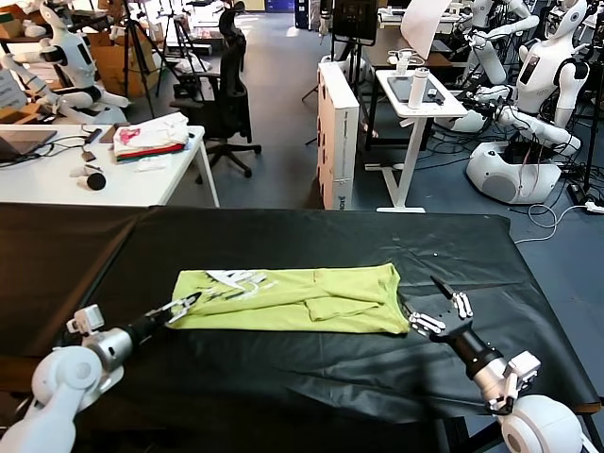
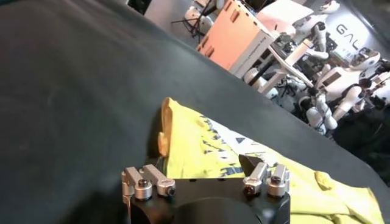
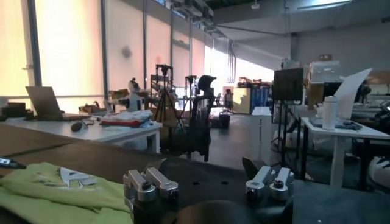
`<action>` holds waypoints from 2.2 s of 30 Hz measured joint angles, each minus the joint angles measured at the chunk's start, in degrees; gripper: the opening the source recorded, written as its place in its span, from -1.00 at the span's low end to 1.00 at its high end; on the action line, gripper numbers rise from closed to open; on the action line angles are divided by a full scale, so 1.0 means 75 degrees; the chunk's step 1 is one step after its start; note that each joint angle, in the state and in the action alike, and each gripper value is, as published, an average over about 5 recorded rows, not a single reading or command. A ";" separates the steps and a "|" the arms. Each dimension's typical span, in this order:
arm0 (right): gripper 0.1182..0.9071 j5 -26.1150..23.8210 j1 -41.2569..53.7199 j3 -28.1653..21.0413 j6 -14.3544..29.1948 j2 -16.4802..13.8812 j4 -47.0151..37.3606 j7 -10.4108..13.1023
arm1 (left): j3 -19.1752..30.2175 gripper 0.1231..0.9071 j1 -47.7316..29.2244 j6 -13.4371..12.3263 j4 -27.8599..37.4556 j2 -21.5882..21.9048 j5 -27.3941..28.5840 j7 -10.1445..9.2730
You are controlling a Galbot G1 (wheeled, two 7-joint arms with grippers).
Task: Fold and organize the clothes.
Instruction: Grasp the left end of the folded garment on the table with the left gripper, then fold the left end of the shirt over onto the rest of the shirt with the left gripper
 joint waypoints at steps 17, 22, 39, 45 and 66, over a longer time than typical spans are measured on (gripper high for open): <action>1.00 -0.0206 0.0073 -0.0127 -0.0004 0.0204 0.0013 0.0031 | 0.0038 0.56 -0.0113 0.0104 0.0068 0.0033 -0.0019 -0.0106; 1.00 -0.0269 0.0082 -0.0157 0.0000 0.0271 0.0013 0.0044 | 0.0080 -0.27 -0.0118 0.0062 0.0058 0.0001 0.0064 -0.0150; 1.00 -0.0738 0.0318 -0.0353 0.0011 0.0550 -0.0222 0.0351 | -0.0570 -0.86 0.0527 -0.0558 -0.0913 0.0635 0.2340 -0.0346; 1.00 -0.0812 0.0372 -0.0358 -0.0092 0.0673 -0.0226 0.0412 | -0.0980 -0.86 0.0967 -0.0709 -0.1520 0.0934 0.2813 -0.0414; 1.00 -0.1420 -0.0522 0.0146 0.0054 0.1295 -0.0101 0.0511 | 0.1596 -0.86 -0.0088 -0.0112 -0.2762 -0.1881 0.2436 -0.1545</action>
